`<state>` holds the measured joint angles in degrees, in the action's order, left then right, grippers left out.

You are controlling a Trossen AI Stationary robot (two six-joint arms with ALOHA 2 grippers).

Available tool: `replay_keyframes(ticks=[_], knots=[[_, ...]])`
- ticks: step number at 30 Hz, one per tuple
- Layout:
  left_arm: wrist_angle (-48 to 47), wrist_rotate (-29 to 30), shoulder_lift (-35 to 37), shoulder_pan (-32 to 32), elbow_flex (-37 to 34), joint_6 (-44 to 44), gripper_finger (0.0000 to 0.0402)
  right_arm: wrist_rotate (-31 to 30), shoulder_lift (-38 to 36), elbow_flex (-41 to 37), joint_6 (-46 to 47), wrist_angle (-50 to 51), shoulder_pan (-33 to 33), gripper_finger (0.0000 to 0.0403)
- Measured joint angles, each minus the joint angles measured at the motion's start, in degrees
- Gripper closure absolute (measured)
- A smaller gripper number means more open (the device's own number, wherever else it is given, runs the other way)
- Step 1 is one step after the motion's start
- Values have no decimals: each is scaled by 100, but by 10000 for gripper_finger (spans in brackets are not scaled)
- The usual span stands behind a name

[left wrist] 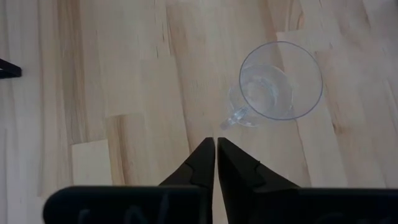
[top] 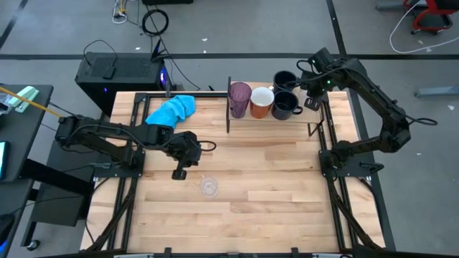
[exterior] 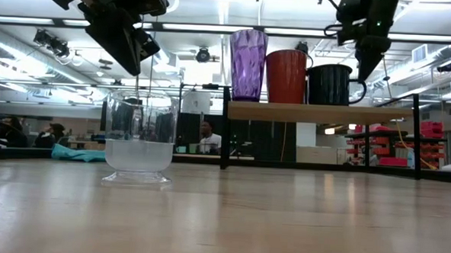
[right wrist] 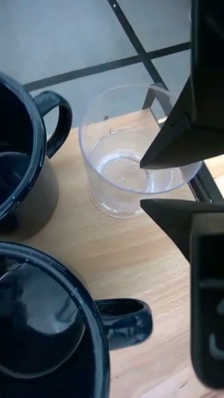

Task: Stack small to large cups/mugs on shelf
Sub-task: Put the right transparent mug on the shelf

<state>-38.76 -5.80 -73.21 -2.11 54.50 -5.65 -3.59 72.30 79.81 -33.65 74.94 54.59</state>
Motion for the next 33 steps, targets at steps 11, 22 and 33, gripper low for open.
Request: replay_keyframes(ticks=[11, 22, 33], knots=[[2, -2, 0, 0, 0, 0, 374, -831, -535, 7, 902, 100, -2, 252], [-5, -2, 4, 2, 0, 74, 376, -1874, -157, 7, 951, 717, -343, 256], [-5, -2, 4, 0, 0, 92, 379, -2657, 233, 4, 1582, 529, -439, 259]])
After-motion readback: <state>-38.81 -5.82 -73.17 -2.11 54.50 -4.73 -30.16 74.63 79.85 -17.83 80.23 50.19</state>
